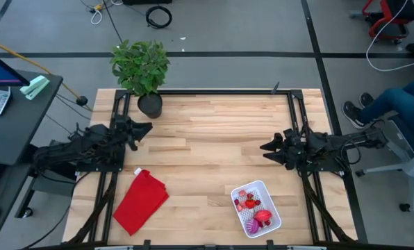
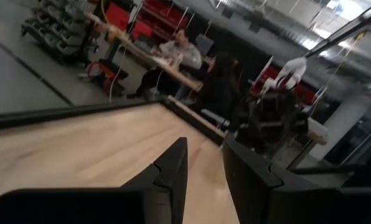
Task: Pick and placing Produce into tupperware
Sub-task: Return to Home Position
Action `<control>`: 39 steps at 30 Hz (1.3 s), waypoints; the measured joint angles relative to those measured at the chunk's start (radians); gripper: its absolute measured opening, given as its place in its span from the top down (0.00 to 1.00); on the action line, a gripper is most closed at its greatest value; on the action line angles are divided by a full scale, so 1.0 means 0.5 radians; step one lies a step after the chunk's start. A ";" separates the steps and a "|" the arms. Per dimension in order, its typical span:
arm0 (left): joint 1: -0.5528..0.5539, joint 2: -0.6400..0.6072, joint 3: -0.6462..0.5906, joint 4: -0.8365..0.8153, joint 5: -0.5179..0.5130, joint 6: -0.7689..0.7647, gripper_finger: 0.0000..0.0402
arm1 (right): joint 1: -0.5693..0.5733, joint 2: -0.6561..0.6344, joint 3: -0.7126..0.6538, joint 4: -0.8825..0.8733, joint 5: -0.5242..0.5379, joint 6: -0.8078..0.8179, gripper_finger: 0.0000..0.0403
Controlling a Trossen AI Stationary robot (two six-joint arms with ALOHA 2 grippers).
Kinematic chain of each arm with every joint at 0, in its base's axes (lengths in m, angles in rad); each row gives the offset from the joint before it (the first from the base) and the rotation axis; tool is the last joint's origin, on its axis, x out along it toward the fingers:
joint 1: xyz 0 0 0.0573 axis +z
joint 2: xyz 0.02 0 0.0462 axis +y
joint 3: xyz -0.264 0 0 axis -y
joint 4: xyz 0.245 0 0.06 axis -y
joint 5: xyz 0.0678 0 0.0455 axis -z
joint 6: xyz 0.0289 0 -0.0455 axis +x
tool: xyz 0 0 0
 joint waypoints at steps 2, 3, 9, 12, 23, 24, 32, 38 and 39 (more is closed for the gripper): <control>0.000 0.000 -0.049 -0.006 0.000 0.000 0.73 | 0.001 0.019 0.000 0.001 0.000 0.060 0.31; 0.000 0.000 -0.070 -0.011 0.000 0.000 0.73 | 0.000 0.027 0.000 0.001 0.000 0.066 0.31; 0.000 0.000 -0.134 -0.070 0.000 0.020 0.73 | 0.000 0.032 0.000 0.003 0.000 0.073 0.31; 0.001 0.000 -0.138 -0.093 0.002 0.074 0.73 | 0.000 0.032 0.000 0.003 0.000 0.041 0.31; 0.001 0.000 -0.138 -0.101 0.002 0.217 0.73 | 0.000 0.032 0.000 0.003 0.000 0.006 0.31; 0.001 0.000 -0.138 -0.098 0.002 0.211 0.73 | 0.000 0.032 0.000 0.003 0.000 0.006 0.31; 0.001 0.000 -0.141 -0.078 -0.003 0.210 0.73 | 0.000 0.032 0.000 0.003 0.000 0.006 0.31; 0.001 0.000 -0.142 -0.073 -0.002 0.209 0.73 | 0.000 0.020 -0.001 0.002 0.000 0.007 0.31; 0.001 0.000 -0.142 -0.072 -0.002 0.209 0.73 | 0.001 0.005 -0.002 0.000 0.000 0.007 0.31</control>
